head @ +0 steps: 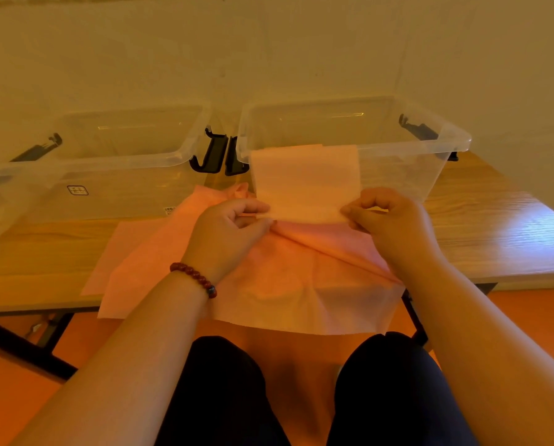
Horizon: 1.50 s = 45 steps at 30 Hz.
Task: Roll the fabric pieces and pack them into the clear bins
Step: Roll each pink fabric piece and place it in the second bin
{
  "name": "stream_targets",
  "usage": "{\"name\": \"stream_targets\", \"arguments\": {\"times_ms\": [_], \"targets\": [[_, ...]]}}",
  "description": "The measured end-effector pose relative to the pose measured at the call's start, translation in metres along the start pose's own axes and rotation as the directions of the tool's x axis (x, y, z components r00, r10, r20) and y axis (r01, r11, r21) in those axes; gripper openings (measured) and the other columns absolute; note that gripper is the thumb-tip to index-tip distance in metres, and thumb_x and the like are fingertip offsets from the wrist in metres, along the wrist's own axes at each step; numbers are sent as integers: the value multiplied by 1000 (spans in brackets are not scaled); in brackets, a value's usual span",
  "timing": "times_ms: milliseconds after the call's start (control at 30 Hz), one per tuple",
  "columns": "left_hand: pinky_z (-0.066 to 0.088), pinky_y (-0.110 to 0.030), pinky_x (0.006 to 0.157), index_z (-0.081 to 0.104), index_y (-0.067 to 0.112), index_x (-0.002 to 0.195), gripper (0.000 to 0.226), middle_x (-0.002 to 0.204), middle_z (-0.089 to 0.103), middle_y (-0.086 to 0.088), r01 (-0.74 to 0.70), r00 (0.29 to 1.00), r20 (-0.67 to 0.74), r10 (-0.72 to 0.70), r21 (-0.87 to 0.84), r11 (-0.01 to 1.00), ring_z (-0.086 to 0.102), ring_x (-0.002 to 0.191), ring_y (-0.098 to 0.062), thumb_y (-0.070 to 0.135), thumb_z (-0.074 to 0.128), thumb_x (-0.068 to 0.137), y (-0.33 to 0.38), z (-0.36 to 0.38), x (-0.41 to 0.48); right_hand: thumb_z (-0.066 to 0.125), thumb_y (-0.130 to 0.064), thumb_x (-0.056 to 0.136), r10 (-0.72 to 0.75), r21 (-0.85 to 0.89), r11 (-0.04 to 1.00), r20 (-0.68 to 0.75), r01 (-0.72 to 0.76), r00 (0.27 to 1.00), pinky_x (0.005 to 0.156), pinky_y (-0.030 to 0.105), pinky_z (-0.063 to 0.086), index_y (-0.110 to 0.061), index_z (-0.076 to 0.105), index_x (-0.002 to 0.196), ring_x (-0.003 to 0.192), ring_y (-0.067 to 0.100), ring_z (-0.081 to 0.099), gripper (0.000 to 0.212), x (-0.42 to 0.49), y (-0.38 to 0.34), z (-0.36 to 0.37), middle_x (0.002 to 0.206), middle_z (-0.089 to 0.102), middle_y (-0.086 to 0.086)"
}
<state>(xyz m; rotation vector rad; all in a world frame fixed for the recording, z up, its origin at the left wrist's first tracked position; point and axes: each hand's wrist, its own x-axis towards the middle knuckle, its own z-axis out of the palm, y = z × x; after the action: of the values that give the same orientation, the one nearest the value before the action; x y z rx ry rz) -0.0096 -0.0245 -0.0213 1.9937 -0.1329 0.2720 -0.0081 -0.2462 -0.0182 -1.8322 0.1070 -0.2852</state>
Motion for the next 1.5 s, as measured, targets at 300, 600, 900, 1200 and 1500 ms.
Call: {"name": "stream_targets", "arguments": {"times_ms": [300, 600, 900, 1200, 1500], "targets": [[35, 5, 72, 68, 29, 90, 11, 96, 53, 23, -90, 995, -18, 95, 181, 979, 48, 88, 14, 18, 68, 86, -3, -8, -6, 71, -21, 87, -150, -320, 927, 153, 193, 977, 67, 4, 38, -28, 71, 90, 82, -6, 50, 8, -1, 1, -6, 121, 48, -16], [51, -24, 84, 72, 28, 78, 10, 96, 69, 10, 154, 988, -3, -156, -126, 980, 62, 94, -3, 23, 68, 86, -7, -14, -9, 66, -30, 90, -242, -312, 917, 57, 247, 969, 63, 1, 37, -30, 66, 83, 70, -3, 51, 7, -10, 2, -5, 120, 43, -12], [54, -33, 75, 69, 20, 71, 19, 81, 73, -1, 270, 952, -22, -304, -404, 874, 68, 71, -12, 6, 69, 84, 1, -7, -7, 68, -15, 89, 189, 258, 944, 81, -204, 979, 71, 23, 58, -10, 64, 79, 67, 8, 70, 12, -15, -13, 5, 68, 71, 2], [55, -21, 66, 71, 18, 79, 18, 74, 71, 5, 194, 979, 3, -206, -341, 920, 66, 70, -7, 2, 64, 86, 7, -11, -13, 64, -14, 93, 107, 214, 970, 64, -118, 992, 54, 17, 53, -15, 63, 87, 52, 6, 61, 5, -23, -15, 1, 64, 64, 0], [54, -18, 67, 71, 18, 81, 13, 72, 72, 7, 194, 979, 3, -203, -307, 932, 67, 72, -4, 11, 63, 89, 6, -13, -17, 66, -7, 90, 144, 269, 946, 144, -179, 979, 68, 21, 59, -11, 70, 89, 69, 11, 71, 6, -27, -14, -8, 72, 71, 4]]}}
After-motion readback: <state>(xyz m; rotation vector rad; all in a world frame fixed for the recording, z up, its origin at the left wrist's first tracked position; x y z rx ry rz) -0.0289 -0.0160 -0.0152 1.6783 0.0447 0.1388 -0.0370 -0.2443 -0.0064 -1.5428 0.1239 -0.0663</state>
